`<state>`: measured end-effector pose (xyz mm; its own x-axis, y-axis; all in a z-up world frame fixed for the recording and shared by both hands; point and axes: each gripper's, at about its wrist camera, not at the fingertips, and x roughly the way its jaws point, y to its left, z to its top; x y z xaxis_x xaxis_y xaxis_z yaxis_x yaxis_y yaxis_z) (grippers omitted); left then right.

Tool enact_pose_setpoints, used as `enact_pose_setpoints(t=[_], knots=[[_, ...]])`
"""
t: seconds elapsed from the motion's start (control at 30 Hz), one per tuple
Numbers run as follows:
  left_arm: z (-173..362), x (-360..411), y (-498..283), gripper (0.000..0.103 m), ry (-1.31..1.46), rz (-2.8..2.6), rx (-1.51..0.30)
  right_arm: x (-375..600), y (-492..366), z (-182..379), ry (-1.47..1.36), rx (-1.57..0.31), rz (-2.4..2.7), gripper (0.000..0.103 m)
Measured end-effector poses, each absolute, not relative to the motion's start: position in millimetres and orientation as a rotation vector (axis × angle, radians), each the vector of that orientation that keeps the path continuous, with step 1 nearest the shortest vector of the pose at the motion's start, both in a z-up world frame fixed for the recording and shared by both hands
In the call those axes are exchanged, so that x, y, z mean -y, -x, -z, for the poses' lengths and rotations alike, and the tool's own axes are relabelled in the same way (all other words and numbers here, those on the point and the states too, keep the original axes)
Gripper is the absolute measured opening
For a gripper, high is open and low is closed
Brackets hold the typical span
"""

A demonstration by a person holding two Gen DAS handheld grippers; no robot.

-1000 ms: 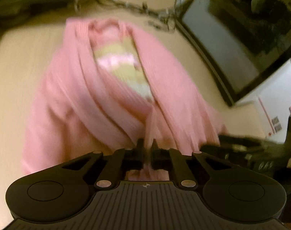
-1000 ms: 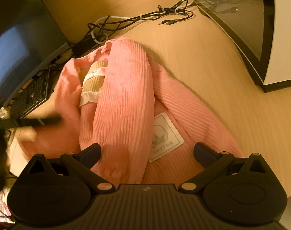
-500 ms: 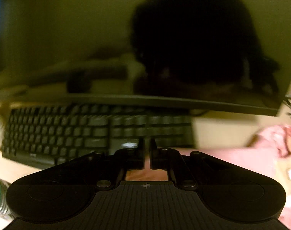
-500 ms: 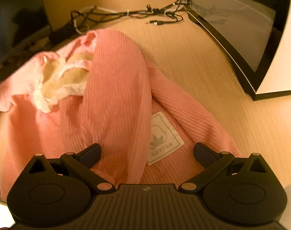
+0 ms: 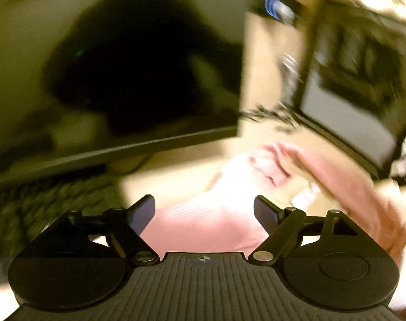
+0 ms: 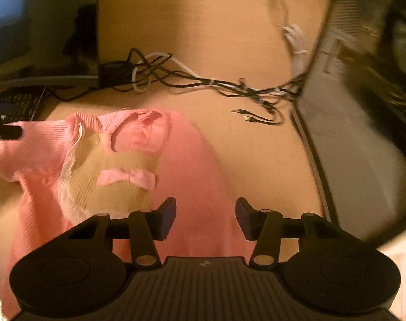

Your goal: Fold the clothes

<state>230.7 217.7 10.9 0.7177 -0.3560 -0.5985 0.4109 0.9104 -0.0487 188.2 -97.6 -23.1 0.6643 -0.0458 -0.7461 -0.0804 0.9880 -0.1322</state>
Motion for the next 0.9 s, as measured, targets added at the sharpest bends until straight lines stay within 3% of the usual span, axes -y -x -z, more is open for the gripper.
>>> enact_pose_setpoints(t=[0.1, 0.17, 0.23, 0.37, 0.4, 0.43, 0.47, 0.53, 0.57, 0.63, 0.77, 0.9], knots=[[4, -190, -245, 0.086, -0.154, 0.458, -0.667, 84, -215, 47, 0.179, -0.874, -0.044, 0.055], [13, -186, -257, 0.087, -0.150, 0.466, -0.696, 79, -222, 57, 0.178, -0.896, -0.068, 0.068], [21, -182, -268, 0.088, -0.147, 0.473, -0.724, 74, -226, 65, 0.194, -0.912, -0.086, 0.074], [38, -175, -290, 0.087, -0.140, 0.488, -0.782, 76, -220, 71, 0.267, -0.948, -0.104, 0.074], [42, -173, -295, 0.085, -0.139, 0.492, -0.796, 80, -217, 70, 0.275, -0.953, -0.109, 0.071], [46, -172, -301, 0.080, -0.137, 0.496, -0.811, 85, -215, 69, 0.282, -0.958, -0.114, 0.057], [51, -170, -306, 0.076, -0.135, 0.499, -0.825, 90, -212, 66, 0.286, -0.961, -0.120, 0.034], [57, -165, -313, 0.047, -0.139, 0.517, -0.853, 96, -207, 60, 0.327, -0.949, -0.125, 0.009], [59, -163, -312, 0.038, -0.149, 0.526, -0.861, 95, -205, 53, 0.389, -0.909, -0.127, 0.006], [60, -160, -309, 0.008, -0.162, 0.527, -0.850, 95, -202, 37, 0.504, -0.828, -0.122, 0.005], [30, -175, -300, 0.007, -0.080, 0.502, -0.738, 117, -227, -9, 0.602, -0.663, 0.066, 0.004], [25, -198, -310, 0.006, -0.071, 0.357, -0.706, 144, -287, 1, 0.576, -0.709, 0.233, 0.009]])
